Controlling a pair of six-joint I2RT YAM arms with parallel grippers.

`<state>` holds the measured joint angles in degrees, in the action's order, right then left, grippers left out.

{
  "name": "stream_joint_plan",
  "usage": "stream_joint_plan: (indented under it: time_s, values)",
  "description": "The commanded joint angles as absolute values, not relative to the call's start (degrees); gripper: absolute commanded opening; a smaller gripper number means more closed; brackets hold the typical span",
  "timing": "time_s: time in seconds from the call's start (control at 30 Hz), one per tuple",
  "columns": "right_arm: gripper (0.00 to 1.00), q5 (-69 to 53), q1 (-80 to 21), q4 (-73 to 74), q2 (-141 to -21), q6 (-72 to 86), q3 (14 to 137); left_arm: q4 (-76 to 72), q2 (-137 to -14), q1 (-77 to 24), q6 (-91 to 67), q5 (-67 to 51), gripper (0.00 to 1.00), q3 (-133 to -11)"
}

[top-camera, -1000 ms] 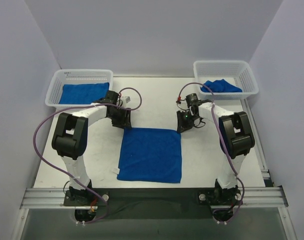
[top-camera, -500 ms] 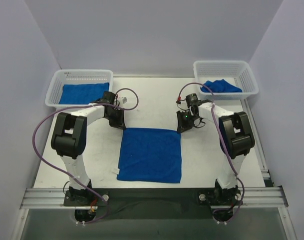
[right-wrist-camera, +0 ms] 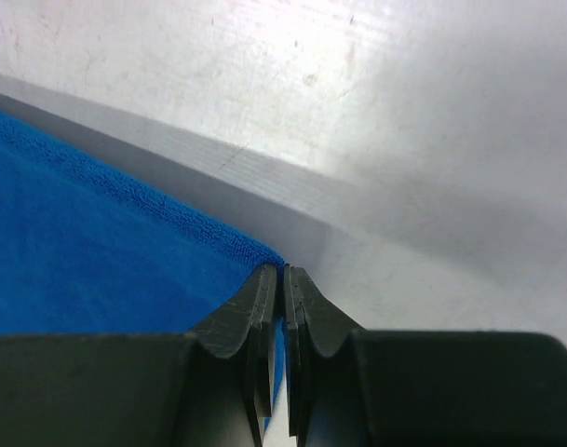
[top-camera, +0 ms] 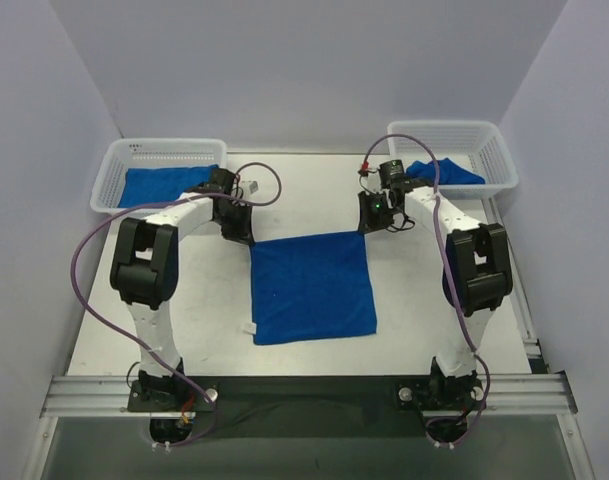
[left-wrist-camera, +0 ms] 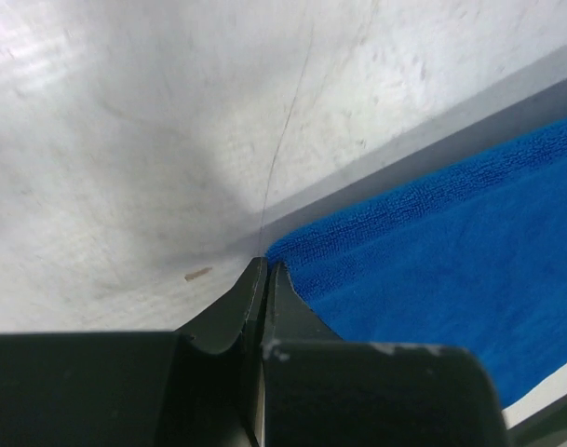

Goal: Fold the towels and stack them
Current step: Fold the towel

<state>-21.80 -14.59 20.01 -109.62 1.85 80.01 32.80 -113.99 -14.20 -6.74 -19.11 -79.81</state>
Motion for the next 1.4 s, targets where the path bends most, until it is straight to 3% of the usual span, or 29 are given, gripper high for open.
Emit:
stream_joint_plan:
  time_s: [0.0, 0.27, 1.0, 1.17, 1.37]
  values:
    - [0.0, -18.6, -14.2, 21.6, -109.4, -1.6, 83.4, 33.3, -113.3, -14.0, -4.3, -17.7, 0.0, -85.7]
    - [0.0, -16.0, -14.2, 21.3, -104.6, -1.9, 80.6, 32.3, -105.7, -14.0, -4.8, -16.8, 0.0, -80.4]
    - [0.0, -12.5, -18.5, 17.8, -81.9, 10.7, 51.4, 29.0, -79.9, -20.4, -23.3, -17.1, 0.0, -49.4]
    - [0.0, -13.7, -18.5, 16.4, -83.1, 11.3, 48.2, 26.4, -79.2, -20.2, -24.7, -14.6, 0.0, -43.7]
    - [0.0, -13.4, -18.4, 15.1, -85.9, 11.3, 48.6, 26.6, -84.8, -20.2, -23.9, -13.9, 0.0, -45.1]
